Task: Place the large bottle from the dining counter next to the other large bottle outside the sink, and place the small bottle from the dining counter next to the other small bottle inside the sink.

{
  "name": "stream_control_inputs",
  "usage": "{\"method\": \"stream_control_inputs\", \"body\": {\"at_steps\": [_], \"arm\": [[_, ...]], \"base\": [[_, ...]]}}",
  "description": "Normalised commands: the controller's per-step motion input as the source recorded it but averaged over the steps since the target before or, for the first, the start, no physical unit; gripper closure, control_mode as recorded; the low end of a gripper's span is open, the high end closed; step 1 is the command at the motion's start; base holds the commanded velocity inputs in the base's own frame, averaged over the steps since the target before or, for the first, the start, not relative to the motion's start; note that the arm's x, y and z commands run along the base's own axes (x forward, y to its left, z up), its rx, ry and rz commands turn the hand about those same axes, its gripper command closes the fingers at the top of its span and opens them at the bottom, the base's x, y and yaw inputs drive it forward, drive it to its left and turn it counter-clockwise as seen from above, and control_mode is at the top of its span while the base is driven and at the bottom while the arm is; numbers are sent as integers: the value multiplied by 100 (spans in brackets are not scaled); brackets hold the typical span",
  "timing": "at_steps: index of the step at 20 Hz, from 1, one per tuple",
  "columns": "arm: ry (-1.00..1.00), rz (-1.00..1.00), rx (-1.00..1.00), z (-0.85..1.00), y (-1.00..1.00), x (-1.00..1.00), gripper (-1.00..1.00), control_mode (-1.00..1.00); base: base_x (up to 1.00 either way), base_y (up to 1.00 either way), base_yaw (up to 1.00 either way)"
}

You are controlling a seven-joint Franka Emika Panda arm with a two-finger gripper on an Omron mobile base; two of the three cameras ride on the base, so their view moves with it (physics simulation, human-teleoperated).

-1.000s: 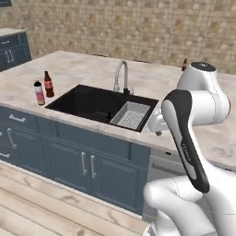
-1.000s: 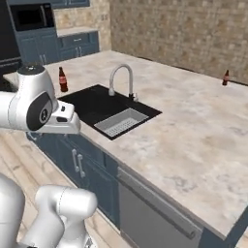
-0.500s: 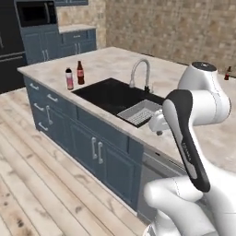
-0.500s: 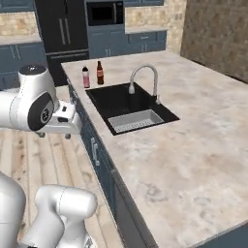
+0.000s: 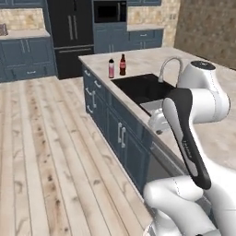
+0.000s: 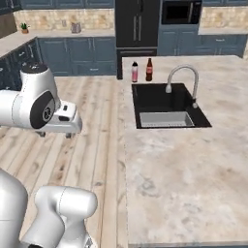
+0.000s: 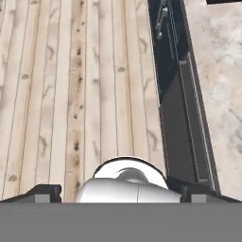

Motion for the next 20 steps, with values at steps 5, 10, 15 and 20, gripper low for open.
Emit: {"method": "stream_control_inputs", "body": {"at_steps": [5,10,15,20], "arm": [[0,0,0,0,0,0,-100,100],[0,0,0,0,0,0,-100,100],[0,0,0,0,0,0,-100,100],[0,0,0,0,0,0,-100,100]], "base": [[-82,-74,33],[-36,-96,13],[2,-100,2],[-60,-61,-1]]}}
